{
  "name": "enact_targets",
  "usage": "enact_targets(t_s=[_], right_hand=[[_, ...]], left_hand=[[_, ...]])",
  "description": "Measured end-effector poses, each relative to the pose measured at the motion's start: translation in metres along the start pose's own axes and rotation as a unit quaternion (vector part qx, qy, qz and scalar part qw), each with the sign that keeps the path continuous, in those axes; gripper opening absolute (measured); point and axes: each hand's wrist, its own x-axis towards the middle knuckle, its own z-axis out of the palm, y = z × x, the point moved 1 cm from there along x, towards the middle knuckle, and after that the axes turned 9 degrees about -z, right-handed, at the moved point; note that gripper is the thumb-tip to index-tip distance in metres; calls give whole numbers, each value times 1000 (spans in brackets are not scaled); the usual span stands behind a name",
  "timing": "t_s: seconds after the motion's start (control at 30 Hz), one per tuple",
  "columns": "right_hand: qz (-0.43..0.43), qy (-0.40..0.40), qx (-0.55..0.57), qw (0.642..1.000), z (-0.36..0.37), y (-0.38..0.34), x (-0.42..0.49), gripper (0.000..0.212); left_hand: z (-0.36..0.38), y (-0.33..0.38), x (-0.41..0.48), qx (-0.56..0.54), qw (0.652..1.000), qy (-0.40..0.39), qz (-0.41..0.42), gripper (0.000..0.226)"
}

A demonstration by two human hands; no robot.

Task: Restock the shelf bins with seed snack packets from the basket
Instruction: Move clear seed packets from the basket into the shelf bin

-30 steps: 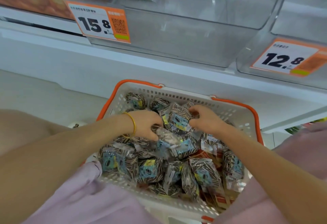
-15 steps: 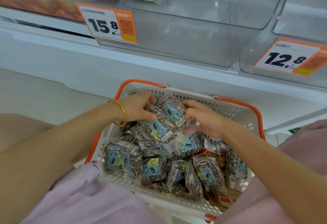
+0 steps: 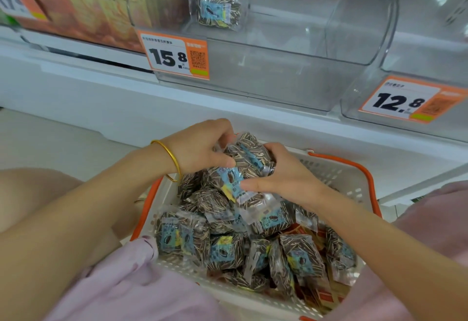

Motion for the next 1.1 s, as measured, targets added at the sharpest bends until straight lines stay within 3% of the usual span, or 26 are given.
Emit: enact_targets(t_s=[0.13, 0.2, 0.27, 0.37, 0.47, 0.6, 0.67, 0.77, 0.83, 1.1], right_hand=[[-25, 2, -5, 1000, -20, -37, -10, 45], [-29, 4, -5, 1000, -36, -57, -14, 53], [-32, -11, -4, 999, -54, -79, -18, 72], [-57, -16, 38, 997, -85, -115, -17, 75], [-86, 48, 94, 991, -116, -146, 12, 65], [-88, 127, 38, 987, -134, -170, 93, 65], [-77, 133, -54, 987, -129, -172, 138, 77], [-78, 63, -222, 970, -102, -166, 195, 68], [-103, 31, -323, 940, -82, -161, 223, 71], [-204, 63, -568, 795, -64, -149, 250, 73]], left_hand=[[-33, 18, -12, 4, 998, 41, 47, 37], [-53, 26, -14, -13, 985, 152, 83, 46], [-76, 30, -14, -40, 941, 308, 134, 39], [-107, 25, -2, 52, 879, 449, 150, 26], [-116, 15, 20, 149, 880, 434, 124, 36], [-101, 0, 36, 180, 896, 395, 90, 48], [-99, -3, 38, 188, 902, 381, 76, 50], [-97, -2, 37, 194, 897, 392, 68, 49], [-95, -1, 36, 196, 894, 398, 69, 49], [-95, -8, 37, 200, 892, 393, 93, 49]])
